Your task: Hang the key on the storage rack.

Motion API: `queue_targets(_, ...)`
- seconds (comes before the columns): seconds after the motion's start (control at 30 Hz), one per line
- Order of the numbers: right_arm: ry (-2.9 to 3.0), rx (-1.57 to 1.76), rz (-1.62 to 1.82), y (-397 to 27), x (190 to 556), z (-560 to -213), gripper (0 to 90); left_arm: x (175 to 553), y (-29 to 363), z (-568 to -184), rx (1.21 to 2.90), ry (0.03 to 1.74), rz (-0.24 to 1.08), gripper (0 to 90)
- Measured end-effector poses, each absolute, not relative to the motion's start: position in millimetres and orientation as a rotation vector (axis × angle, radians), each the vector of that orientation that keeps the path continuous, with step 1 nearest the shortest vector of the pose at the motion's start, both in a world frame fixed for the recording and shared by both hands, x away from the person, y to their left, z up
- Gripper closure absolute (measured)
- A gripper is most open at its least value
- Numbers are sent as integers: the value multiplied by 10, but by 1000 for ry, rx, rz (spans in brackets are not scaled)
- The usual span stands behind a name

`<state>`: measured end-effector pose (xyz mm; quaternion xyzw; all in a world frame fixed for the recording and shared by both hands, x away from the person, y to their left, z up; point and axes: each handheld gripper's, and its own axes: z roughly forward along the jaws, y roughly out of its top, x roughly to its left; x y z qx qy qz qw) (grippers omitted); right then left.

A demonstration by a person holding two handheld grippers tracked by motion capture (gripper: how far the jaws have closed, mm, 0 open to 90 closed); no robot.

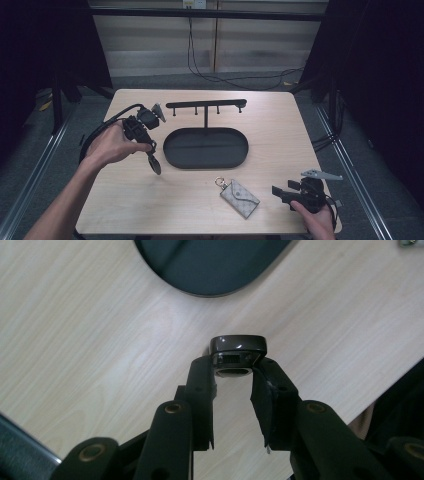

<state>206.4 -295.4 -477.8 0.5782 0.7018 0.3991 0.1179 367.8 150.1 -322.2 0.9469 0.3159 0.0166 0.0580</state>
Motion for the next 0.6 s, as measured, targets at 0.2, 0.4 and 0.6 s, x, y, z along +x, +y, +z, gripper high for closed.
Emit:
queue_targets(0.2, 2056, 1695, 1165, -2951, 2064, -4779, 239, 3709, 1463, -3104, 2858, 984, 38, 709)
queue_targets(0.4, 2057, 1689, 1163, -2952, 2059, -4777, 240, 3733, 1393, -3055, 2879, 957, 12, 709)
queue_targets(0.6, 2052, 1699, 1166, -2960, 2059, -4779, 240, 3808, 1262, -2990, 2874, 974, 22, 709)
